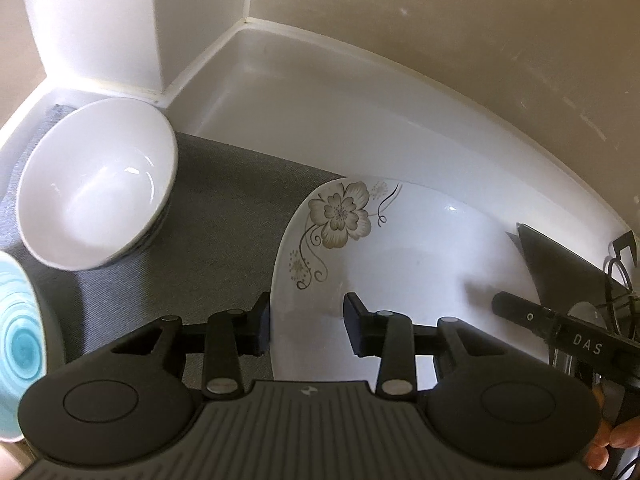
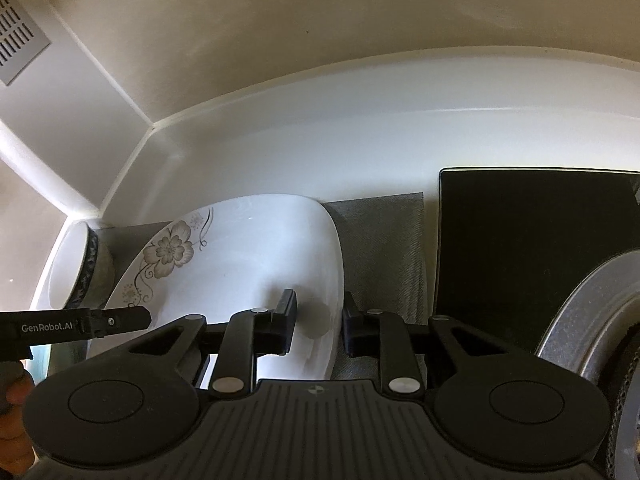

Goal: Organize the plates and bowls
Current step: 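Close both grippers on the white flower plate rim, then lift the white flower plate and carry it over the plate stack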

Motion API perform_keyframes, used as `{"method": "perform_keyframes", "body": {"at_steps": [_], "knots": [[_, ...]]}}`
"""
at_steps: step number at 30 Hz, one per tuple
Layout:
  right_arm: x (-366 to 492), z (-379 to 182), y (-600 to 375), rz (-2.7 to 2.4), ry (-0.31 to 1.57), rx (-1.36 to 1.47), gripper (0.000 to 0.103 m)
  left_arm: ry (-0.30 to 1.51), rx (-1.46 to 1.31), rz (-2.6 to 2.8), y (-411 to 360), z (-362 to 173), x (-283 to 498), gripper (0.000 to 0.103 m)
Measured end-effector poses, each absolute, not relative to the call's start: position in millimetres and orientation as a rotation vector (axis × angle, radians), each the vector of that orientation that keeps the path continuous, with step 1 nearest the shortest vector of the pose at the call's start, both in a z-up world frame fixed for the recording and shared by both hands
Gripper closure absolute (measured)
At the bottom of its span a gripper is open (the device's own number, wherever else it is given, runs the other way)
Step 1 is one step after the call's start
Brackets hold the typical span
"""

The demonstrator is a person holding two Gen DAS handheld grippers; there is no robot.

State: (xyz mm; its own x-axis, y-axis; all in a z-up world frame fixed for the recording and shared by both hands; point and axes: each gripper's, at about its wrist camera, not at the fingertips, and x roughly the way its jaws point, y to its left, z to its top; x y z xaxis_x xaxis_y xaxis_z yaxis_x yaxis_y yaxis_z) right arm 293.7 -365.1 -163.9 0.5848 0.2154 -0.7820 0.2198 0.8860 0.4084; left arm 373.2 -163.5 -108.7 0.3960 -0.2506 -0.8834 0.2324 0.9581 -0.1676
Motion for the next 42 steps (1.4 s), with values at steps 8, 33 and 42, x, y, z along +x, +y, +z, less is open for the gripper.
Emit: {"method": "perform_keyframes", "body": {"at_steps": [8,33,42], "knots": [[284,-153,-364,0.014,0.945,0.494,0.078,1.125,-0.015,-0.315,-159,-103,360,0.062],[175,-129,-320,-0.032,0.939,0.49,0.078,1.13,0.04,-0.379,-112,-104,268,0.062],[141,-138,-311,-0.056,0.977,0.523,0.078,1.123,0.074,-0.407,-107,-105,242,0.062]]}}
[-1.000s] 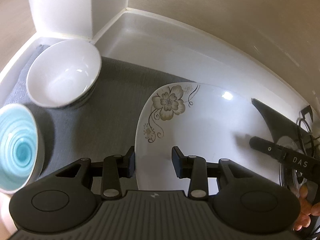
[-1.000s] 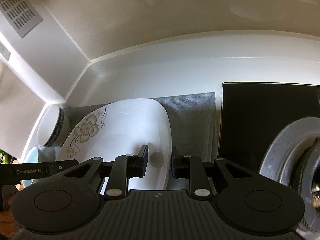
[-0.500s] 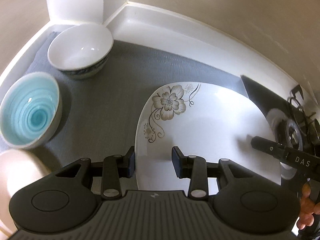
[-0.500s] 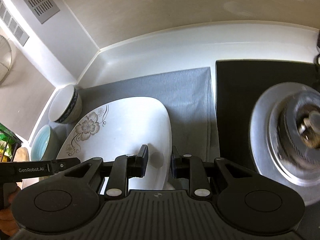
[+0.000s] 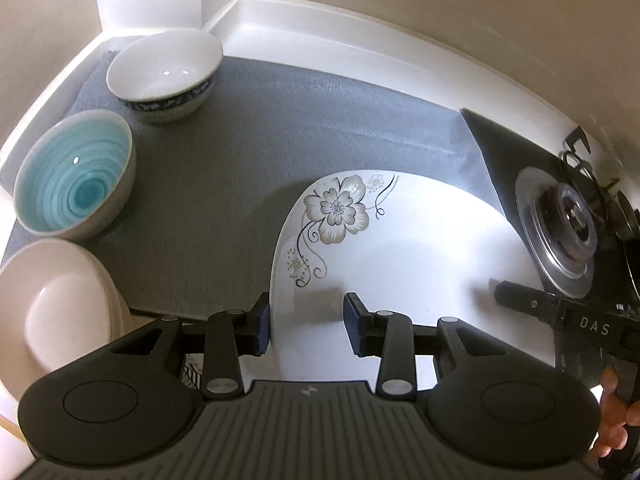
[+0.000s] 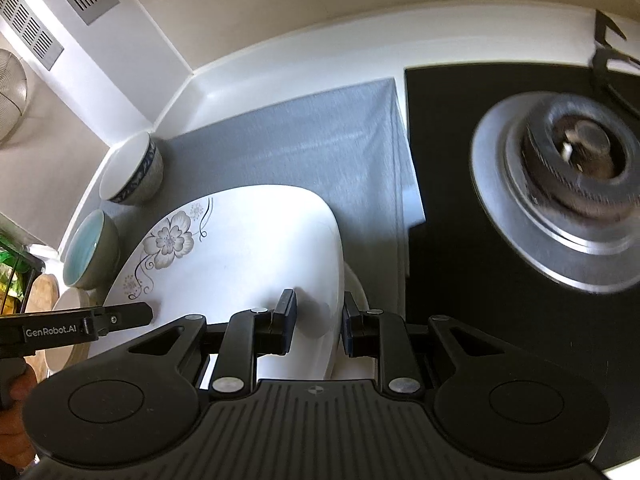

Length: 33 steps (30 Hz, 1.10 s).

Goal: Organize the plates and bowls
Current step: 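Lift the white flower plate and carry it over the plate stack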

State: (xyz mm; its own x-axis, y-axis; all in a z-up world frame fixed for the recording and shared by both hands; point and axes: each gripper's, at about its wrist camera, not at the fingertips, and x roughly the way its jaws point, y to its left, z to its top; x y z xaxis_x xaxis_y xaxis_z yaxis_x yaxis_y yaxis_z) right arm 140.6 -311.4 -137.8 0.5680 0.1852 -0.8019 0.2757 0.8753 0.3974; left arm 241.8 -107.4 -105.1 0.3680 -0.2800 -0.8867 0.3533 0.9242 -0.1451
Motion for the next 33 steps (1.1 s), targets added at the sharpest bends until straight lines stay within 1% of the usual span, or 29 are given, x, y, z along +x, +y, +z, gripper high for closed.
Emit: {"method": "perform_keyframes", "body": {"at_steps": [11,19,27,30,31,32,33], "knots": [[120,-140,-308,-0.088,0.988,0.531,0.078,1.115,0.119,-0.429,-107,-112,209,0.062],[122,-143,-305,-0.082,0.993,0.523,0.079,1.14,0.143,-0.403,-106,-122,207,0.062],[125,-140,-305,-0.088,0.985,0.498,0.079,1.127,0.159,-0.406,-107,-124,205,0.062],[124,-138,-302,-0.094,0.988,0.474,0.079,1.116,0.179,-0.412,-110,-124,203,0.059],[123,-136,-301,-0.096,0.988,0.46,0.079,1.104,0.187,-0.415,-111,-123,200,0.053],[122,-135,-300,-0.099,0.986,0.44,0.079,1.092,0.19,-0.422,-112,-122,198,0.051],[122,-133,-299,-0.1,0.984,0.422,0.078,1.079,0.194,-0.43,-113,-119,196,0.043]]}}
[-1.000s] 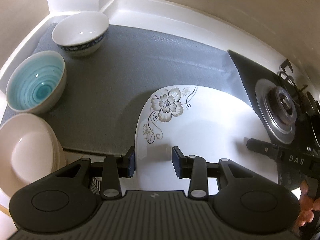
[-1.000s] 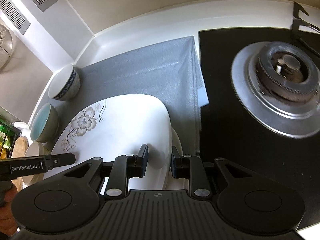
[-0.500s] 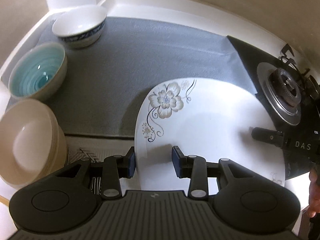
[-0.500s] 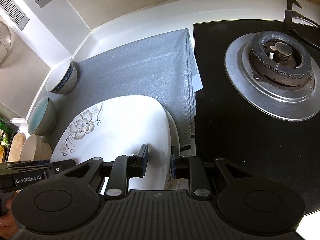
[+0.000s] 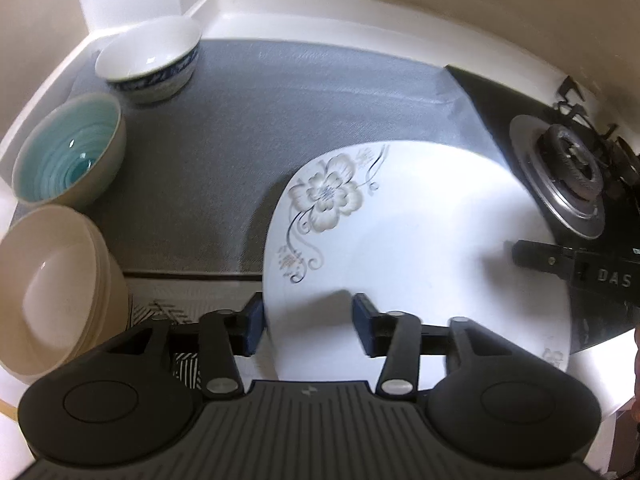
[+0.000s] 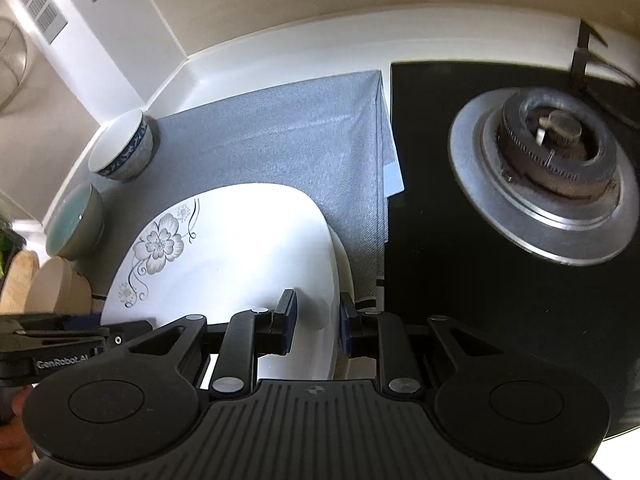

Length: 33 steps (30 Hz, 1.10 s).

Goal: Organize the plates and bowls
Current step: 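Lift the white flower plate and carry it over the plate stack, then lower the white flower plate onto the stack and open both grippers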

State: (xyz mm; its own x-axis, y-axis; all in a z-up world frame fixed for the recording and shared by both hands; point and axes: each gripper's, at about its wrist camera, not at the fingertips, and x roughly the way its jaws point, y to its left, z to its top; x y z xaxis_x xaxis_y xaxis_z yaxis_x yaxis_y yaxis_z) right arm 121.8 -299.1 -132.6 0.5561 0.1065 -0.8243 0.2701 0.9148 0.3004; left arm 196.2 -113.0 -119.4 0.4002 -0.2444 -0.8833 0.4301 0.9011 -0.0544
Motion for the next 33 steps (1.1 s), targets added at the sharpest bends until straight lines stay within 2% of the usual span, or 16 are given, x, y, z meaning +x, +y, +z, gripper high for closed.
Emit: {"method": "perform_keyframes", "body": {"at_steps": [3,5,8,10,12,20,33], "knots": [[123,-125,-294,-0.119,0.967,0.331,0.072,1.031,0.201,-0.432,-113,-111,191,0.019],[124,-119,-290,-0.112,0.945,0.282,0.068,1.011,0.203,-0.43,-111,-107,189,0.018],[128,-112,-288,-0.106,0.933,0.244,0.051,1.019,0.197,-0.419,-110,-103,189,0.013],[129,-108,-287,-0.11,0.937,0.224,0.044,1.015,0.19,-0.414,-109,-97,190,0.001],[128,-105,-287,-0.111,0.948,0.221,0.036,0.998,0.191,-0.41,-106,-91,188,0.0],[125,-95,-267,-0.068,1.002,0.235,0.028,0.989,0.183,-0.397,-90,-76,188,0.0],[123,-81,-216,0.0,1.019,0.202,0.024,0.986,0.198,-0.393,-55,-65,173,0.0]]}}
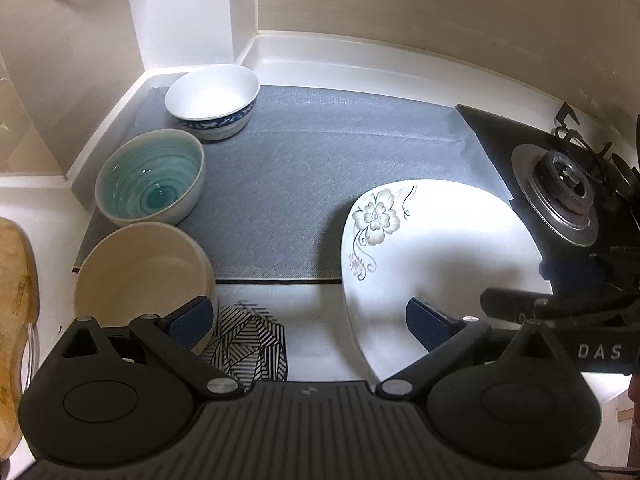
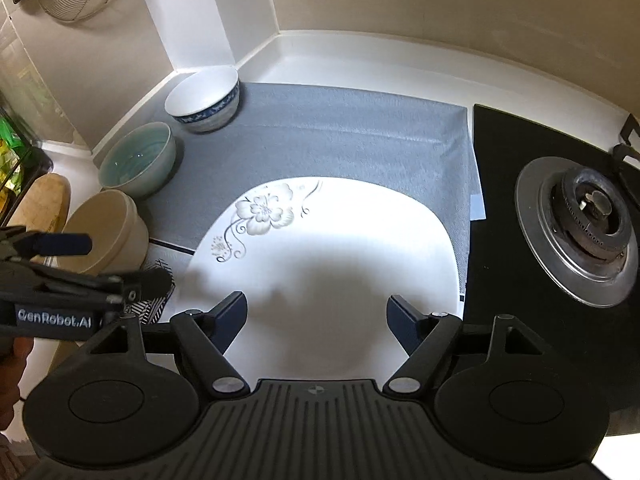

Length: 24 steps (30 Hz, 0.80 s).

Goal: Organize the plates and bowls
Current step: 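Lower the white flower plate onto the stack and open both grippers, then move both grippers toward the stack of cream bowls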

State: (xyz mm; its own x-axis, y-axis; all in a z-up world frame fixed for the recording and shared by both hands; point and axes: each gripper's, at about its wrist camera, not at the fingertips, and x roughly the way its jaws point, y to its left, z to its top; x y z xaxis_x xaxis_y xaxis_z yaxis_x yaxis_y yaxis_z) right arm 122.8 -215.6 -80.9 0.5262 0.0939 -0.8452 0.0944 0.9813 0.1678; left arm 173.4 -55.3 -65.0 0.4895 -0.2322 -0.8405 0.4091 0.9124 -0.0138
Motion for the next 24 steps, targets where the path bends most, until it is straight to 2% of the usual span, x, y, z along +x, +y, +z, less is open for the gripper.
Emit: {"method": "perform_keyframes", "body": {"at_steps": [24], "knots": [[117,-73,-181,-0.003,1.006,0.189,0.024,0.944,0.191,-0.427,-22,-53,165,0.0]]}}
